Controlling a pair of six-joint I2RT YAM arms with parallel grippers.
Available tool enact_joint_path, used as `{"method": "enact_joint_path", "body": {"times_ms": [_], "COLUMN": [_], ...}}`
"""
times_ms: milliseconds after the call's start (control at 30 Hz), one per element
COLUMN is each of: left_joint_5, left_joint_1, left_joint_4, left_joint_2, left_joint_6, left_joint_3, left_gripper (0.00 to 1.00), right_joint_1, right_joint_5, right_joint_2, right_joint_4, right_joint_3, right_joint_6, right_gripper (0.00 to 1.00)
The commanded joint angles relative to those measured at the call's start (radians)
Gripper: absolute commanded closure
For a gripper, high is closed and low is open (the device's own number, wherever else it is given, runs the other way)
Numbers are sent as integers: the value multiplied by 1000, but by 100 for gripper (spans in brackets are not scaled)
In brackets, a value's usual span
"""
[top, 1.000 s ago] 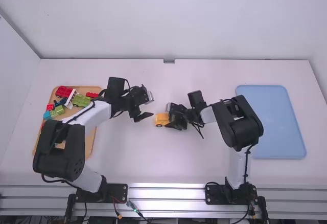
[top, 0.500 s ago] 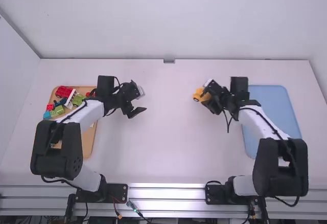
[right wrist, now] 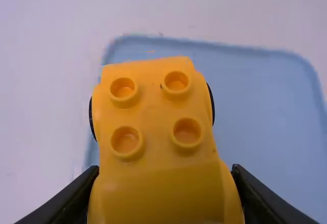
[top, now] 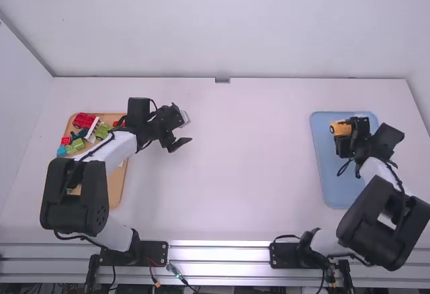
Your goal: Assemble lego blocks to make yellow taxi
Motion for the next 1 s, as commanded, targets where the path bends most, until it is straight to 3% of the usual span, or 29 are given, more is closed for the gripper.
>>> {"method": "enact_joint_path", "body": {"times_ms": [0,200,267,333,400,600,733,833,867,967], "left_joint_5": [5,5,5,5,5,-35,-212,-372,-382,-425], "left_joint_1": [6,4,-1,-3,-5,-21,-60,-132,-140,-196], "left_joint_4": [-3,-3,-3,-3,-3,35,69,65,64,60], "left_joint_2": [-7,-7,-7,-7,-7,-29,-76,-150,-158,-238], "left_joint_6": [-3,-3,-4,-11,-11,-142,-299,-370,-374,-437], "left_joint_3": [-10,-10,-10,-10,-10,-9,-9,-9,-9,-10], "left_gripper": [1,1,1,1,1,1,1,1,1,1], "right_joint_1": [-45,-70,-68,-69,-68,-63,-13,80,93,224], "right_joint_5": [-57,-58,-55,-56,-55,-56,-23,65,76,129], "right_joint_2": [66,164,166,165,162,86,-10,-137,-149,-270], "right_joint_4": [38,62,59,67,59,-101,-211,-273,-276,-290], "right_joint_3": [-41,-45,-45,-45,-38,23,74,98,100,103], "right_joint_6": [62,58,57,58,62,63,111,169,175,257], "right_gripper": [46,42,35,26,1,1,1,1,1,1]}}
